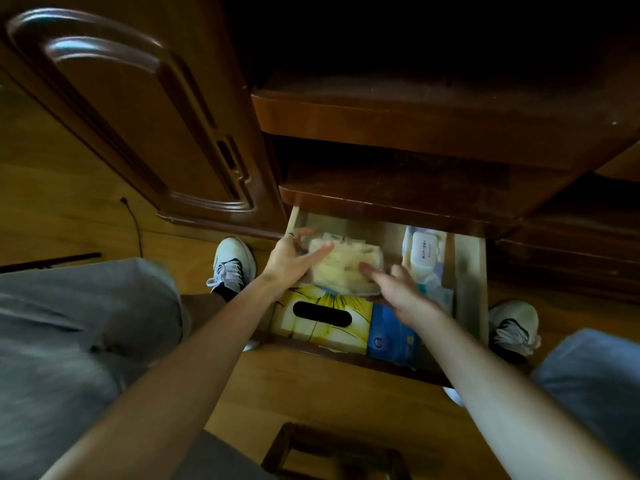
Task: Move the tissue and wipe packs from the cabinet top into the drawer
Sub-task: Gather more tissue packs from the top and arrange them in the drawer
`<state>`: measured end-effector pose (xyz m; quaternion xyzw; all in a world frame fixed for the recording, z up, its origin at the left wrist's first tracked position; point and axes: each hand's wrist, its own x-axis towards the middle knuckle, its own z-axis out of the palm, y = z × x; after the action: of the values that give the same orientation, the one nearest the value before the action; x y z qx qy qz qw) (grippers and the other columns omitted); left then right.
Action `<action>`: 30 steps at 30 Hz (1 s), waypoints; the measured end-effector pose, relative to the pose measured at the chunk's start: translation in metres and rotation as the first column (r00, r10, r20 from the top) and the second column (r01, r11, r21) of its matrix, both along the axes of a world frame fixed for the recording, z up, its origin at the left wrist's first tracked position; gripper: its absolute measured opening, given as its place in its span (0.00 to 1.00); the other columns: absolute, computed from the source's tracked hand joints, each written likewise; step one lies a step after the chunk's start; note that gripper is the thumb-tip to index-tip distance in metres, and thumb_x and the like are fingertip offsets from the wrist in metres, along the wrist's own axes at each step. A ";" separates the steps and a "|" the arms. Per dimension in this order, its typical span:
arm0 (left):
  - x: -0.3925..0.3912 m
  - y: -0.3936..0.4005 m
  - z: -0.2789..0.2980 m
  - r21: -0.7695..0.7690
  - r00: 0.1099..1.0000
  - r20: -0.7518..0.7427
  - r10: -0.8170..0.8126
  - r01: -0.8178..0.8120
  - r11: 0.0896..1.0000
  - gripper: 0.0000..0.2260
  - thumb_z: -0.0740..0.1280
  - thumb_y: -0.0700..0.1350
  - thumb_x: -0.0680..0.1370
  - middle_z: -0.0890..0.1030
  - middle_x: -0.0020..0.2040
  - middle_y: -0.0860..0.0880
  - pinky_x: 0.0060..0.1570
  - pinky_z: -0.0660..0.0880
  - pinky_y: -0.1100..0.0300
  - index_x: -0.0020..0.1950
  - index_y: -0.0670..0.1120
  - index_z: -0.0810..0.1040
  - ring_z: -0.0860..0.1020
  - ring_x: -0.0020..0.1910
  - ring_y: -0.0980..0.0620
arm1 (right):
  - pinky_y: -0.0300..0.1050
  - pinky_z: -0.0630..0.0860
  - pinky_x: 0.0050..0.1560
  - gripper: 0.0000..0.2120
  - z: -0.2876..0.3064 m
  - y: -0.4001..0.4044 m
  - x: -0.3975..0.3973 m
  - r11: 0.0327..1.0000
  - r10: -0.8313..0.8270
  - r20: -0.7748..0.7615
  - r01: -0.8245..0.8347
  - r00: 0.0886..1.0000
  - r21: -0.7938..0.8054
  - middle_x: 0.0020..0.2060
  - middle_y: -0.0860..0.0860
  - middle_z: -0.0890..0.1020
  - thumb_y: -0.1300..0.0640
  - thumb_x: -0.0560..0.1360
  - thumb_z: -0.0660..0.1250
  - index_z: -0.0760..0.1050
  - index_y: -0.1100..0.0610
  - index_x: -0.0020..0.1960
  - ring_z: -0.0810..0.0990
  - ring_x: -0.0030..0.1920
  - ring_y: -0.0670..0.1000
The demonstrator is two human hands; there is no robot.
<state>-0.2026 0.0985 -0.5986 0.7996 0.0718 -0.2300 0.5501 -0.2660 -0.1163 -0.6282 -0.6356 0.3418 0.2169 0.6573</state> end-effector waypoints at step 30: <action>0.023 -0.017 -0.038 0.922 0.561 -0.067 -0.825 0.351 0.165 0.34 0.66 0.46 0.79 0.61 0.78 0.43 0.75 0.63 0.50 0.82 0.46 0.55 0.67 0.74 0.42 | 0.47 0.80 0.42 0.34 -0.068 0.024 0.055 0.522 0.600 -0.096 -0.480 0.794 -0.705 0.47 0.46 0.83 0.29 0.76 0.60 0.70 0.51 0.72 0.84 0.43 0.49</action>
<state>-0.1798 0.0818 -0.6364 0.9407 -0.2852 -0.1656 -0.0796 -0.2106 -0.0923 -0.6962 -0.9237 0.1286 0.2131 0.2912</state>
